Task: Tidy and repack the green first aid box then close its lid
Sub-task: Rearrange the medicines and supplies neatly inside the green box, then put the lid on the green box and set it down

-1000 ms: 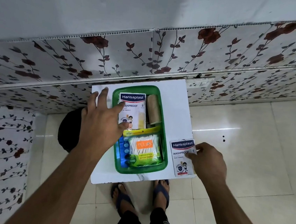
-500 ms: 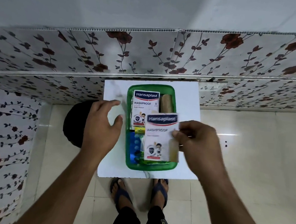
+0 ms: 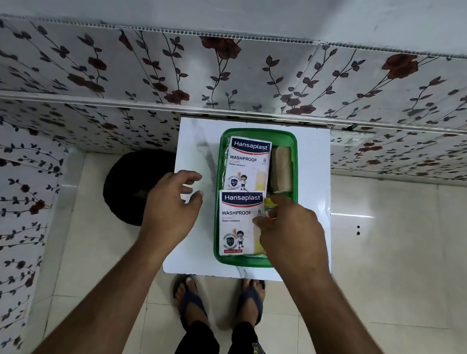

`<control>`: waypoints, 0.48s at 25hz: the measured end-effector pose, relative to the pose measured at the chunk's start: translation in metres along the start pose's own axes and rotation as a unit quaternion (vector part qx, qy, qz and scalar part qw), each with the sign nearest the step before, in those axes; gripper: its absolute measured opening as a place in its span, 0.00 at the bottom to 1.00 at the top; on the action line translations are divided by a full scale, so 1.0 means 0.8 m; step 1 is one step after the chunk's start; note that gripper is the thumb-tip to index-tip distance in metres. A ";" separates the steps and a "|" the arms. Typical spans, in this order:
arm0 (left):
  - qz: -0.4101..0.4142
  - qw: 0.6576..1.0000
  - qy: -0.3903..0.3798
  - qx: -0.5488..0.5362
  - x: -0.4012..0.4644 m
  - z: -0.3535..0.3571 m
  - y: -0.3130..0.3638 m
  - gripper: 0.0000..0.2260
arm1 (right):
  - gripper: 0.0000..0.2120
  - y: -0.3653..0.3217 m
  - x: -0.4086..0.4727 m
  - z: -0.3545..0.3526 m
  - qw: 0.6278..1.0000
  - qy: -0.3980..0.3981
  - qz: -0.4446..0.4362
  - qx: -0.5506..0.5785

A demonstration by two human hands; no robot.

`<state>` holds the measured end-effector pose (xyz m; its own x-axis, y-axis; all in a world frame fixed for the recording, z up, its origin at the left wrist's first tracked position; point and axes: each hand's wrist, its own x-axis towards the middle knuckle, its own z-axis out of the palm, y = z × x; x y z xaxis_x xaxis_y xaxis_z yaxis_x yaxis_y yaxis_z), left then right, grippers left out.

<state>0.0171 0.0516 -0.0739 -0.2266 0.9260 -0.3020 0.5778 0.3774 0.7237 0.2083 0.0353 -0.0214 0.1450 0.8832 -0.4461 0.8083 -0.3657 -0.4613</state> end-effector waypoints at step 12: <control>-0.114 0.983 -0.140 0.035 0.024 0.041 -0.008 0.10 | 0.09 0.058 0.016 0.004 0.998 0.005 0.014 -0.060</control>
<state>0.0347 0.0667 -0.1046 -0.1374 0.7741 -0.6180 0.5910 0.5647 0.5760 0.2456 0.0286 -0.0504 0.1736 0.8760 -0.4499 0.8668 -0.3528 -0.3525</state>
